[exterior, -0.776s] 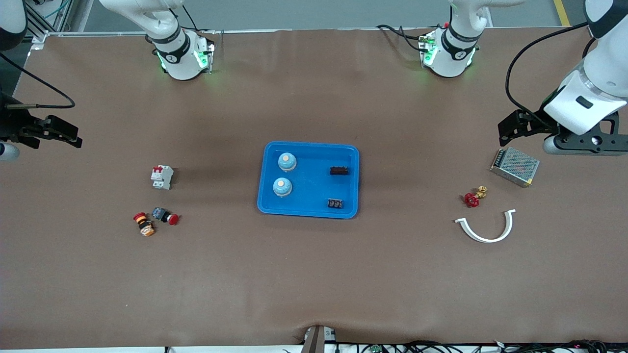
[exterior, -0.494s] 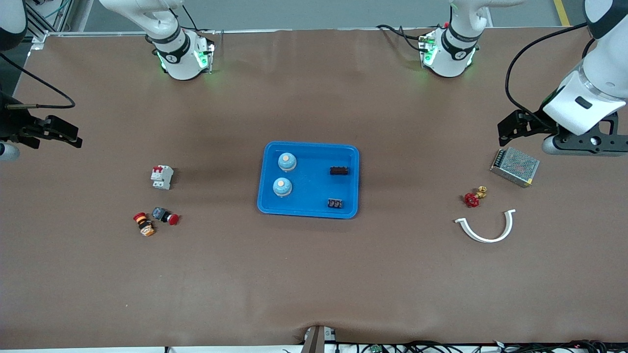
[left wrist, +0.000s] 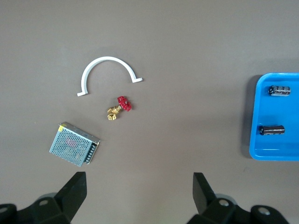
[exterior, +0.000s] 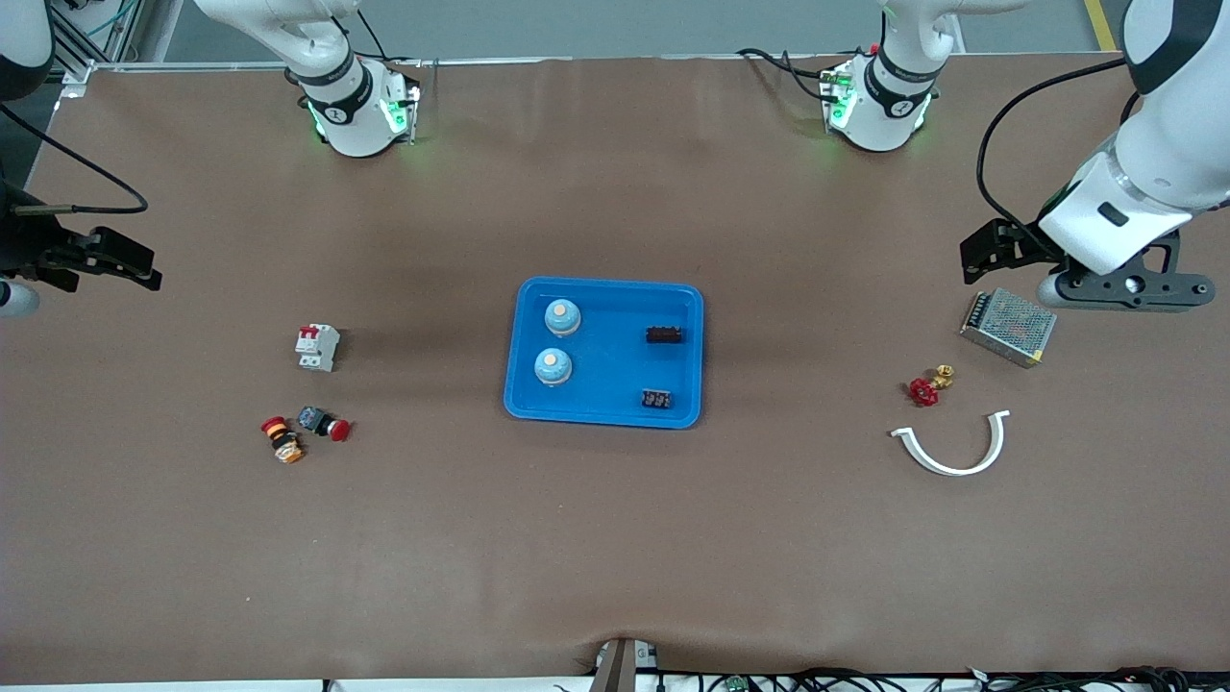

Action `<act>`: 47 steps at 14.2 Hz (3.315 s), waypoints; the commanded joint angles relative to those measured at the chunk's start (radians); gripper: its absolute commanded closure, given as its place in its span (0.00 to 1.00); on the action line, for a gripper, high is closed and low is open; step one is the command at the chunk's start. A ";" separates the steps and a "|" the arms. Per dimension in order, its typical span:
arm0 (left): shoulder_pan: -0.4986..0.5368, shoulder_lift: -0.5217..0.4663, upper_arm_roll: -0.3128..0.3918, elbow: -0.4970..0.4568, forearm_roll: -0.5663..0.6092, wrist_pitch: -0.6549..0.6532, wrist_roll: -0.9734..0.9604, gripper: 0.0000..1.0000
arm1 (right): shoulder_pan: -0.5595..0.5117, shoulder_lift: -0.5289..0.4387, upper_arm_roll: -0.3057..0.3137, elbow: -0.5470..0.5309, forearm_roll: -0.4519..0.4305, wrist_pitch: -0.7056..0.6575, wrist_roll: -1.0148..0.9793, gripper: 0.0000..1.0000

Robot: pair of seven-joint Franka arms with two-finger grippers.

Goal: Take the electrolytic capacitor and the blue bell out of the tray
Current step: 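Move the left gripper and the right gripper toward the blue tray, then lower the right gripper over a bell while the left gripper lowers over a capacitor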

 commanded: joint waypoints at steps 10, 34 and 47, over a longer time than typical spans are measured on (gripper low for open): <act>-0.006 -0.014 -0.024 -0.075 0.007 0.026 -0.487 0.00 | 0.003 0.014 -0.004 0.030 -0.009 -0.017 0.004 0.00; -0.168 0.363 -0.220 -0.106 0.092 0.522 -1.926 0.00 | 0.128 0.092 0.001 0.014 0.005 0.006 0.015 0.00; -0.265 0.604 -0.214 0.051 0.217 0.606 -2.164 0.00 | 0.414 0.308 0.001 0.004 0.129 0.301 0.447 0.00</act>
